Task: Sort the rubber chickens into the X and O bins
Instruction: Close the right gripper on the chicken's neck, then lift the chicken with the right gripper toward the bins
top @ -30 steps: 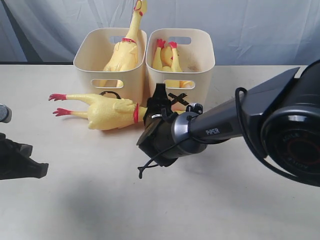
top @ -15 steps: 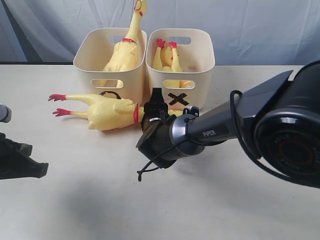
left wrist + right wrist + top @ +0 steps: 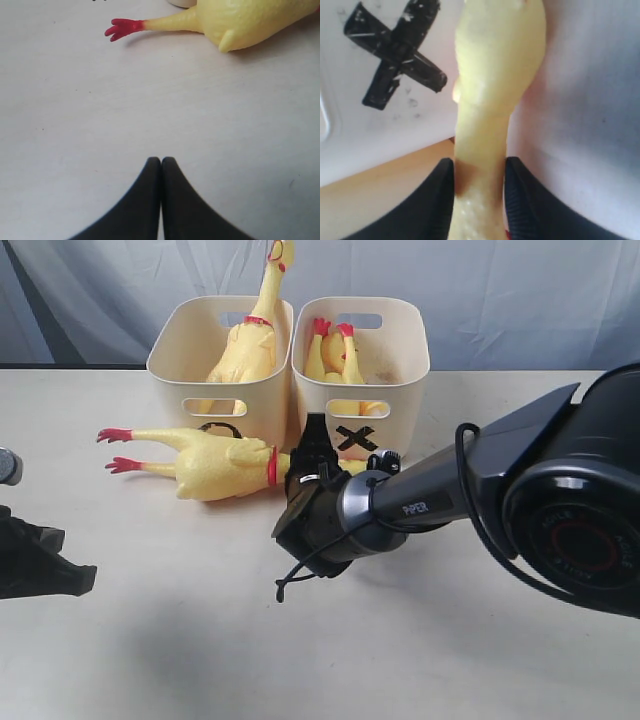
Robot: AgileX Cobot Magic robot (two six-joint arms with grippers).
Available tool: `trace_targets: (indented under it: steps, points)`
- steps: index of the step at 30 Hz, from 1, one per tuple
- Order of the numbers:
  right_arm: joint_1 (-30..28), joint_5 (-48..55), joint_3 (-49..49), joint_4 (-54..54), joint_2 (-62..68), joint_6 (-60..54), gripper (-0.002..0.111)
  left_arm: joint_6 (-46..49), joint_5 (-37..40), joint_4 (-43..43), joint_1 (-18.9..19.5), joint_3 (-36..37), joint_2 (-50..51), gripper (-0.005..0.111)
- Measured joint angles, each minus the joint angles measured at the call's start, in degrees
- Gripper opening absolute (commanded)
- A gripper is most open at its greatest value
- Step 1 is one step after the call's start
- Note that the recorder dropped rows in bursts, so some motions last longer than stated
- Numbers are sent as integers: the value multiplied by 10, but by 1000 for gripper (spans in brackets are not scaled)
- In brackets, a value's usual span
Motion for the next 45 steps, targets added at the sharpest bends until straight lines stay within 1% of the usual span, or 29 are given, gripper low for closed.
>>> trace_targets:
  steps: [2,11,13,15,16,32,39,45]
  points:
    - [0,0,0,0,0,0,15,0,-1,0,0,0,0,0]
    - [0,0,0,-3,0,0,15,0,-2,0,0,0,0,0]
    - [0,0,0,-9,0,0,11,0,-3,0,0,0,0,0]
    - [0,0,0,-16,0,1,2,0,-3,0,0,0,0,0]
    - [0,1,0,-20,0,2,-1,0,-4,0,0,0,0,0]
    - [1,33,2,-41,-36,-4,-1,0,-9,0,0,0,0,0]
    - [23,33,2,-30,-51,-7,-1,0,-9,0,0,0,0,0]
    - [42,18,2,4,-70,-24,-1,0,-9,0,0,0,0,0]
